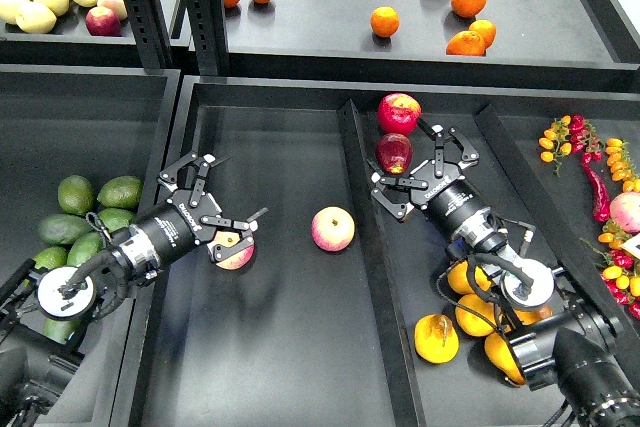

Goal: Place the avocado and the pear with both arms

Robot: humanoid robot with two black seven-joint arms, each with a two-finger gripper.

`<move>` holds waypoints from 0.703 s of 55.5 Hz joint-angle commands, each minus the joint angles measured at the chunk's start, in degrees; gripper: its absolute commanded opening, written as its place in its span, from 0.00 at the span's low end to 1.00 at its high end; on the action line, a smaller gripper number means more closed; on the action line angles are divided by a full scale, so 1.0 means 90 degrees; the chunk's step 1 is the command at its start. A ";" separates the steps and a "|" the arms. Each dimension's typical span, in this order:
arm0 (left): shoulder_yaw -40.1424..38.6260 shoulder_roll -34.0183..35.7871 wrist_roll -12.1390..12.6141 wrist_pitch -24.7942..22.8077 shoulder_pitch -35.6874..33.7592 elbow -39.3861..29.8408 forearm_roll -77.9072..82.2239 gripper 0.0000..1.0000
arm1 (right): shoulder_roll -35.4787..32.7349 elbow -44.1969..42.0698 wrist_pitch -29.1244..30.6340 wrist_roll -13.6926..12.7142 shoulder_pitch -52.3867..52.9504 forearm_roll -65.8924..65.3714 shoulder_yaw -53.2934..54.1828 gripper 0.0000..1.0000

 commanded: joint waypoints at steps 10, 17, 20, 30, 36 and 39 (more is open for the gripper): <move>-0.0310 0.0001 -0.0152 0.0000 0.0322 -0.0031 -0.0756 1.00 | 0.0000 0.0145 0.0000 0.0101 -0.0227 0.0001 0.0140 0.99; -0.0349 0.0001 -0.0513 0.0000 0.0615 -0.0149 -0.0785 1.00 | 0.0000 0.0486 0.0000 0.0101 -0.0568 0.0001 0.0111 0.99; -0.0340 0.0001 -0.0854 0.0000 0.0733 -0.0158 -0.0785 1.00 | 0.0000 0.0672 0.0000 0.0101 -0.0754 -0.0009 0.0111 0.99; -0.0330 0.0001 -0.1831 0.0000 0.0957 -0.0275 -0.0785 1.00 | 0.0000 0.0936 0.0000 0.0374 -0.1135 -0.0009 0.0140 1.00; -0.0291 0.0001 -0.1979 0.0000 0.1182 -0.0451 -0.0776 1.00 | 0.0000 0.1112 0.0000 0.0823 -0.1330 -0.0009 0.0140 1.00; -0.0252 0.0001 -0.1979 0.0000 0.1318 -0.0549 -0.0776 1.00 | 0.0000 0.1190 0.0000 0.0911 -0.1457 -0.0009 0.0111 1.00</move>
